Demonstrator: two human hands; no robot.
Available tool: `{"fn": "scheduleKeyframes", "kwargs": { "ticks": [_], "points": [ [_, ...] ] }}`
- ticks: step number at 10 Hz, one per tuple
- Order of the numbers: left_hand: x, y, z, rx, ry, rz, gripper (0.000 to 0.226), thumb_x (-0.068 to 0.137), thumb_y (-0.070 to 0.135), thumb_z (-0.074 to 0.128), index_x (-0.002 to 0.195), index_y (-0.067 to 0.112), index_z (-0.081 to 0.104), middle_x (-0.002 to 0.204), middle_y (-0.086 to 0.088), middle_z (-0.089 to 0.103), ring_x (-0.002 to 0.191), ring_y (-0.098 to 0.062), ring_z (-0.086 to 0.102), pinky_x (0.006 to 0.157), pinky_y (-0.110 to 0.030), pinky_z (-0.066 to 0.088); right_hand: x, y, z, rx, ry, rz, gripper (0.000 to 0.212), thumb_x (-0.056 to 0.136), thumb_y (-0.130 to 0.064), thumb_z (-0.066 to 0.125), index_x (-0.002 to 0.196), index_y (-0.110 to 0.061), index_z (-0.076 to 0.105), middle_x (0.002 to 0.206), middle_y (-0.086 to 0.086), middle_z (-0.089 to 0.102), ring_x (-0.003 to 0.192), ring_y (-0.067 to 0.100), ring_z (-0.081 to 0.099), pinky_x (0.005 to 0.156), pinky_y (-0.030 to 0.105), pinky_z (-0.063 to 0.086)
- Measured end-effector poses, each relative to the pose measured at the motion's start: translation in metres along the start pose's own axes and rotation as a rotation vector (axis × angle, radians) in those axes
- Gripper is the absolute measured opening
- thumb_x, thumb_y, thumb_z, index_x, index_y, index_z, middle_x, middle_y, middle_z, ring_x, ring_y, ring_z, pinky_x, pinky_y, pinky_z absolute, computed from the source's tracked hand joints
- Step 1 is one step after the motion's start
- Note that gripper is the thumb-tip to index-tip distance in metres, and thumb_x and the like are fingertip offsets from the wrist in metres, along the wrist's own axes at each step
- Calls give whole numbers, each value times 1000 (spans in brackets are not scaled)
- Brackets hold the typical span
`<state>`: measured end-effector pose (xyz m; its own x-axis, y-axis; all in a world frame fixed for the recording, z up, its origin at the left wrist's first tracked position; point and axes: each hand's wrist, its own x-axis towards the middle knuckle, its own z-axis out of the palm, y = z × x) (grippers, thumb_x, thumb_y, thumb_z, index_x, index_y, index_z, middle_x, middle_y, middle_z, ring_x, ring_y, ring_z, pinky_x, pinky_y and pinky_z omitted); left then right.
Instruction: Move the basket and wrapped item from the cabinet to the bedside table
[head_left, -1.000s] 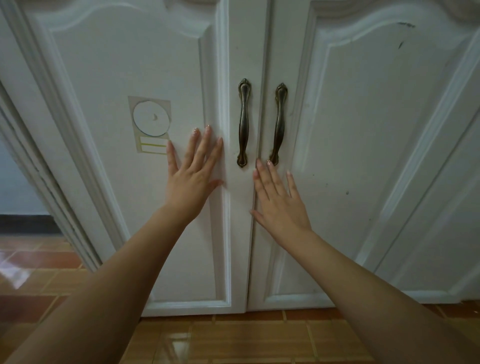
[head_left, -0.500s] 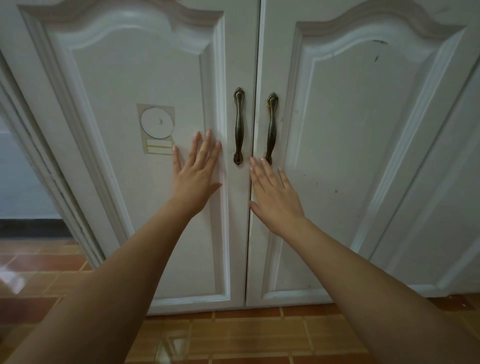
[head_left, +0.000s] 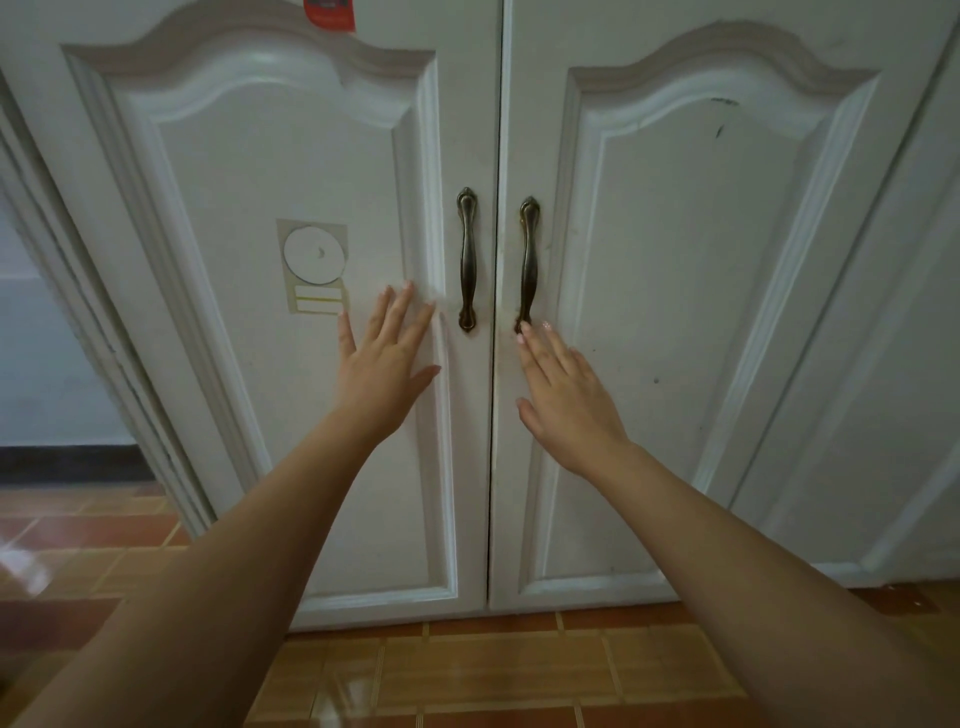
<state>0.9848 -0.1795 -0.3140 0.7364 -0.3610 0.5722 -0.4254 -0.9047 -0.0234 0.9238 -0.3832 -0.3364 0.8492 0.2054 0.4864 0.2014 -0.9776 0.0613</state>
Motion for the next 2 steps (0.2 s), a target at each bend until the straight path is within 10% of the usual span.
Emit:
{"fn": "scheduleKeyframes", "kwargs": {
  "ticks": [2],
  "points": [
    [-28, 8, -4, -133, 122, -76, 49, 90, 35, 49, 134, 15, 40, 140, -11, 41, 131, -27, 33, 110, -52, 12, -17, 8, -12, 158, 182, -28, 53, 87, -21, 41, 136, -1, 36, 140, 17, 43, 130, 31, 37, 106, 40, 28]
  ]
}}
